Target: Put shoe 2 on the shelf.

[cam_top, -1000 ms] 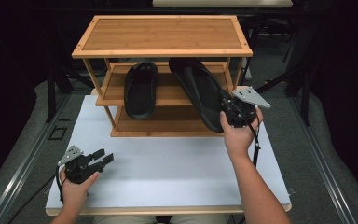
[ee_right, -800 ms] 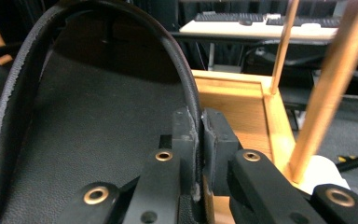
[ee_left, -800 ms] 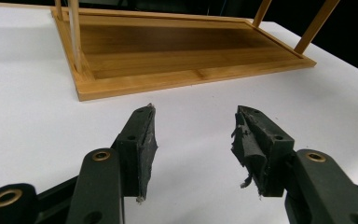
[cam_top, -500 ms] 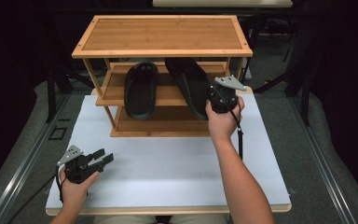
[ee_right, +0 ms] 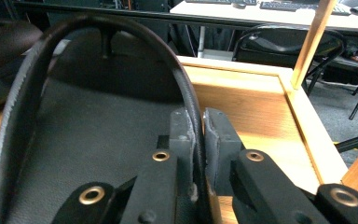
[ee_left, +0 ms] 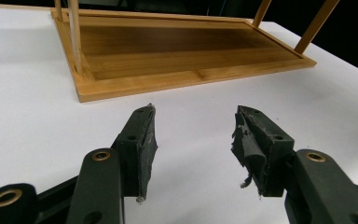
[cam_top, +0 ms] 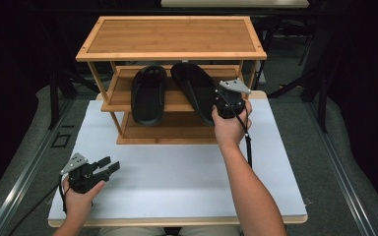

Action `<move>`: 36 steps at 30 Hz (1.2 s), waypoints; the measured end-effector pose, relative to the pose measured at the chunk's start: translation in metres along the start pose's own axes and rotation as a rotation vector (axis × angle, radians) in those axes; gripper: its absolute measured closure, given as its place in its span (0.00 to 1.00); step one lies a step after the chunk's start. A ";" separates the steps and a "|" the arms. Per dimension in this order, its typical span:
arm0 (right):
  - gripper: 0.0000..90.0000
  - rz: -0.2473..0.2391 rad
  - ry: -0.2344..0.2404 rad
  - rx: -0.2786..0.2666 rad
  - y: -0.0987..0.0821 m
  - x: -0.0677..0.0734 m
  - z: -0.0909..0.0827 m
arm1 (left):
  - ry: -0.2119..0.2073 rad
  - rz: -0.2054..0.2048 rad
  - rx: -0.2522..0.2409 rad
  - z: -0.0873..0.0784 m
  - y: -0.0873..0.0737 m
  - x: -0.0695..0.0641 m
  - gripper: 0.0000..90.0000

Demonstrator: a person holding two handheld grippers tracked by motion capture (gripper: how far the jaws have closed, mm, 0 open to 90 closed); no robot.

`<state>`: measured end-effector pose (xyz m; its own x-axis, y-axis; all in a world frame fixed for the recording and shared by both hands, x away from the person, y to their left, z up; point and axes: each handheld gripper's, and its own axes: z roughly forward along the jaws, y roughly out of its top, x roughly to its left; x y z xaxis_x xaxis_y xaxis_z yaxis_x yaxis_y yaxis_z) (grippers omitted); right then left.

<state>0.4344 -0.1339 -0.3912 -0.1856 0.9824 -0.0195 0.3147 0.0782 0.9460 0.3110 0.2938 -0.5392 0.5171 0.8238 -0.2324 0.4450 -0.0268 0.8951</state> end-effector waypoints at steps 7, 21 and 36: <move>0.86 0.000 0.015 0.000 0.000 0.003 -0.002 | -0.001 -0.002 -0.003 -0.001 0.000 0.000 0.54; 0.72 0.019 0.165 0.004 -0.002 -0.026 -0.037 | 0.006 -0.006 0.000 0.000 -0.001 0.000 0.54; 0.66 0.066 0.259 0.018 -0.022 -0.022 -0.041 | 0.013 0.016 0.004 0.001 0.001 -0.002 0.54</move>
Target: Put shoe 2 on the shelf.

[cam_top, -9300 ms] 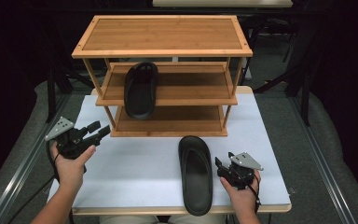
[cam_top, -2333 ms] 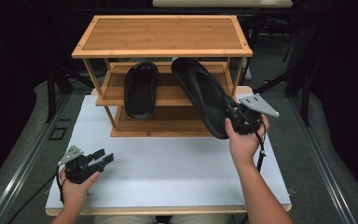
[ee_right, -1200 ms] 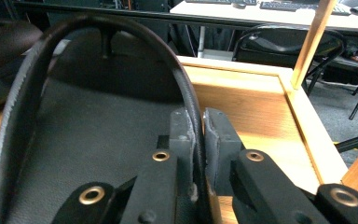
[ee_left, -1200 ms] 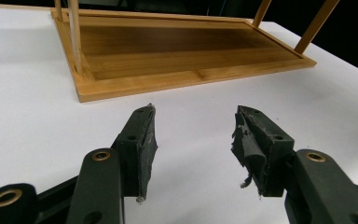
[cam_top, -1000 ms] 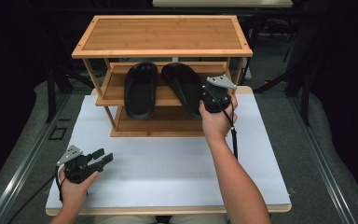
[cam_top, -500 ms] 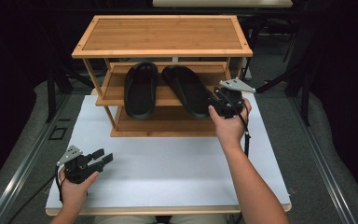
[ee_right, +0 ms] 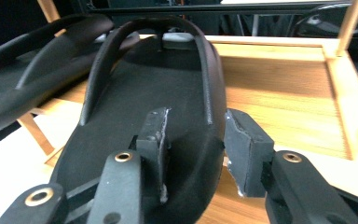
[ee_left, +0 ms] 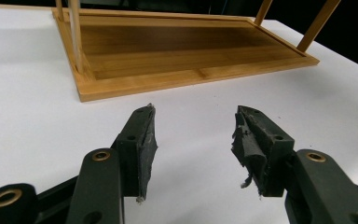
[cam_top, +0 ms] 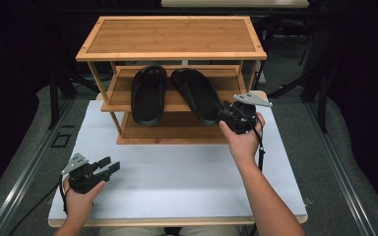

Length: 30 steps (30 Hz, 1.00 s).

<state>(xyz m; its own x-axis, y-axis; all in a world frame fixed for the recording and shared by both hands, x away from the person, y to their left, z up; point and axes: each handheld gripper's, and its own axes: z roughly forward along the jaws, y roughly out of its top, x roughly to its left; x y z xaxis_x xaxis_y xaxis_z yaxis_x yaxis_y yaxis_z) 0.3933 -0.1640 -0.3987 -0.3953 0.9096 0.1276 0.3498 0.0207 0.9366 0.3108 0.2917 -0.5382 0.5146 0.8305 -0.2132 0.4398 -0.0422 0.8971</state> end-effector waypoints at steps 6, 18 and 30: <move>0.65 -0.013 0.024 -0.008 -0.002 0.020 0.005 | 0.012 0.028 -0.015 0.000 0.007 -0.003 0.53; 0.60 -0.045 0.047 0.003 0.000 0.052 0.021 | -0.017 0.055 -0.080 0.007 0.066 -0.016 0.52; 0.58 -0.041 0.053 -0.018 0.002 0.050 0.013 | 0.003 0.066 -0.120 0.019 0.127 -0.029 0.51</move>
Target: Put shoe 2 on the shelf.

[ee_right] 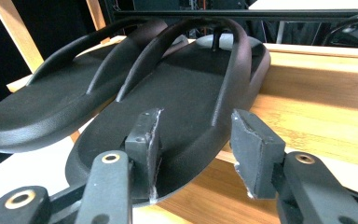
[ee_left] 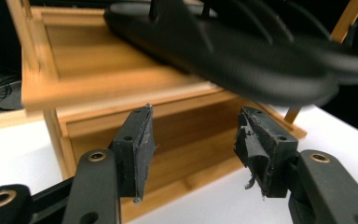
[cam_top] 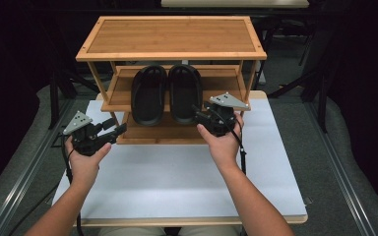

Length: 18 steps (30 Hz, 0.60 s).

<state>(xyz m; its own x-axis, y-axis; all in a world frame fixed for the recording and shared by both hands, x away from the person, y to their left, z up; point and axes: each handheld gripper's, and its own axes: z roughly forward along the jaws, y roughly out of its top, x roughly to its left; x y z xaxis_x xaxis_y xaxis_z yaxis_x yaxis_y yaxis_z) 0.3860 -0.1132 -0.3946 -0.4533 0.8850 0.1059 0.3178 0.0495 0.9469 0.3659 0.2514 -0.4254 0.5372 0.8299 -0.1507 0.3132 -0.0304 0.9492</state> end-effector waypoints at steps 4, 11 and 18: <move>0.58 -0.001 0.005 -0.008 0.001 0.000 -0.003 | 0.019 0.003 -0.034 0.005 0.016 -0.005 0.51; 0.56 -0.009 0.010 -0.019 0.002 0.002 -0.005 | 0.008 0.020 -0.050 0.011 0.035 -0.013 0.54; 0.55 -0.004 0.002 -0.027 0.002 0.001 -0.003 | 0.005 0.018 -0.045 0.025 0.043 -0.022 0.56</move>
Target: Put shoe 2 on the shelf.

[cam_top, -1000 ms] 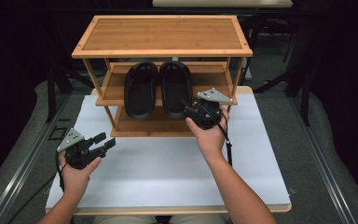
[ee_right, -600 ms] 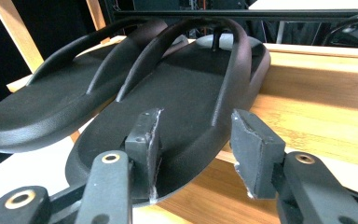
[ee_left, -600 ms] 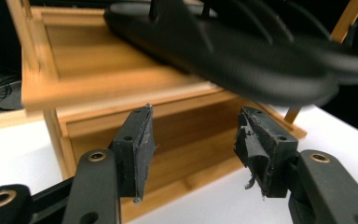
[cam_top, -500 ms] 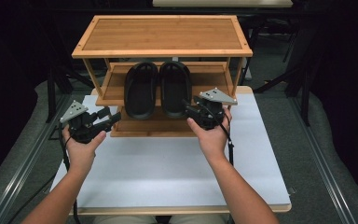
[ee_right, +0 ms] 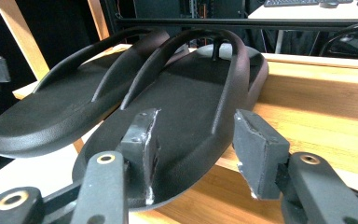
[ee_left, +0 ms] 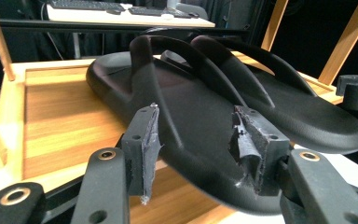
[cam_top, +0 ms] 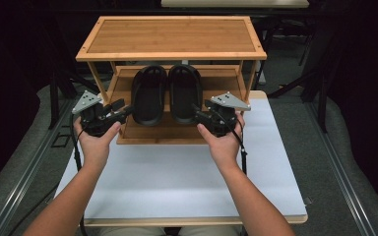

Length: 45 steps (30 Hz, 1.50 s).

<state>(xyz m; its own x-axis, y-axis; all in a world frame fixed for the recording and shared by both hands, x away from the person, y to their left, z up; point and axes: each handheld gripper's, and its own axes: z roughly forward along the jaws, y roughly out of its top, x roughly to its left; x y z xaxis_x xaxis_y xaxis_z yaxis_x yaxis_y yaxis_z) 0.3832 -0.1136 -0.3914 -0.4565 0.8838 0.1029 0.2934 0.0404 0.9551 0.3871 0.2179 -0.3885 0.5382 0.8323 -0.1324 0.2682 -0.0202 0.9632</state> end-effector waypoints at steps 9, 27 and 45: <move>0.51 0.010 0.031 -0.003 -0.001 0.000 0.005 | -0.001 -0.002 0.033 0.012 -0.002 -0.003 0.52; 0.53 0.002 -0.013 0.004 -0.009 0.010 0.012 | 0.028 0.054 0.075 0.027 -0.003 -0.011 0.60; 0.53 0.035 -0.016 -0.046 -0.020 0.013 0.009 | 0.045 0.039 0.110 0.035 -0.003 -0.010 0.55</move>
<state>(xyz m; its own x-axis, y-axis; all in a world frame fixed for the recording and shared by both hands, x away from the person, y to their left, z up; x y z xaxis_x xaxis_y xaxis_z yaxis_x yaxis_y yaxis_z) 0.3792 -0.0982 -0.4113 -0.4329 0.8916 0.1328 0.2698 -0.0124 0.9628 0.4089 0.1907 -0.3978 0.5140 0.8538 -0.0820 0.3346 -0.1115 0.9357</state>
